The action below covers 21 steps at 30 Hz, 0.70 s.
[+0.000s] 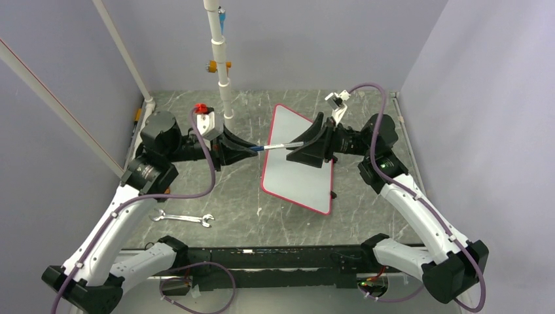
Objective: Write a sentence on the whiteboard
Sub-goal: Pass from the right arm to the left
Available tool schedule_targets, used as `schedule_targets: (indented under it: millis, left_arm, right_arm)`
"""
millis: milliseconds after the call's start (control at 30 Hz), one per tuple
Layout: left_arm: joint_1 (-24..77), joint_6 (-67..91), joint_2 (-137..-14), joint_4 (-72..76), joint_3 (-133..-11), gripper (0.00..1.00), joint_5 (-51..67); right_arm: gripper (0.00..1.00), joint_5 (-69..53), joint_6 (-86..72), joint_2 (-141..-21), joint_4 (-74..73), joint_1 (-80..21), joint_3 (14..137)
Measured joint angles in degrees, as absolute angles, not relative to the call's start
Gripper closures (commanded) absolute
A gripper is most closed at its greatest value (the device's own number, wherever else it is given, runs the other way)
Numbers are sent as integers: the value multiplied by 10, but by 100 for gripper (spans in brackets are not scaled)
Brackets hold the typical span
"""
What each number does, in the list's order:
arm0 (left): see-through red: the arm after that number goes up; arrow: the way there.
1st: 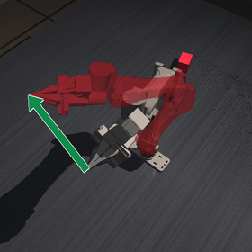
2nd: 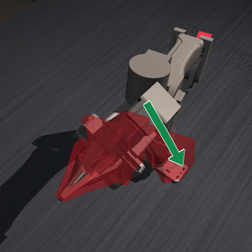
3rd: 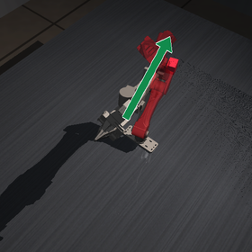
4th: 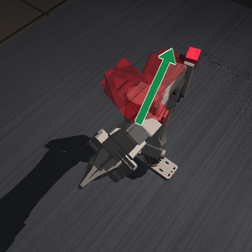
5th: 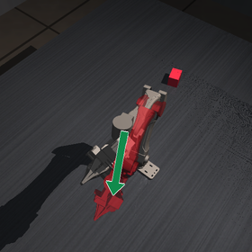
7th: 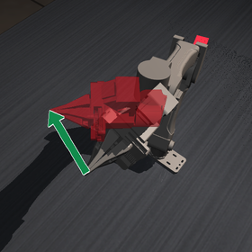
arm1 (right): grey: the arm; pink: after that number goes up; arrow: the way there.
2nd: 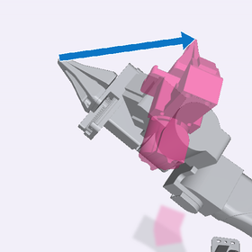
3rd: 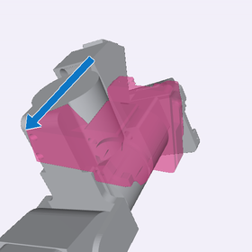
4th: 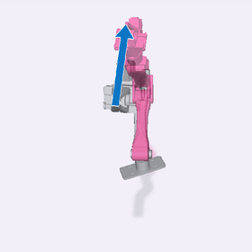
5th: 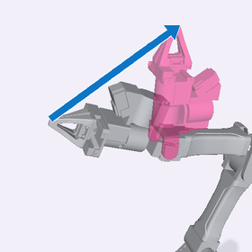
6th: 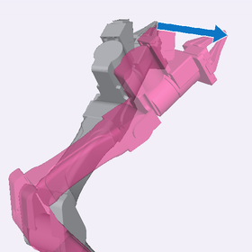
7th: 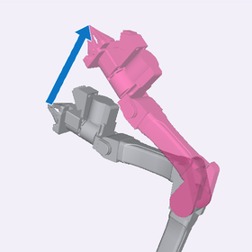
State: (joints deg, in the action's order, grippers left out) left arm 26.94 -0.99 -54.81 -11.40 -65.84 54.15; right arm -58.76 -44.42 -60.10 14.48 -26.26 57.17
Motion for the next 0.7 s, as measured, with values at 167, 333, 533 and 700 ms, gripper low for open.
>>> schedule_targets:
  millis: [167,333,533,700]
  left_arm:
    - [269,-8,-574,-133,-695,100,541]
    - [269,-8,-588,-156,-720,100,543]
    - [269,-8,-600,-161,-722,100,553]
    - [269,-13,-605,-164,-722,100,560]
  right_arm:
    - [20,-591,-417,-613,131,-263,577]
    - [36,-599,-423,-632,159,-263,591]
    - [53,-606,-444,-656,188,-271,597]
    - [56,-606,-447,-669,192,-282,602]
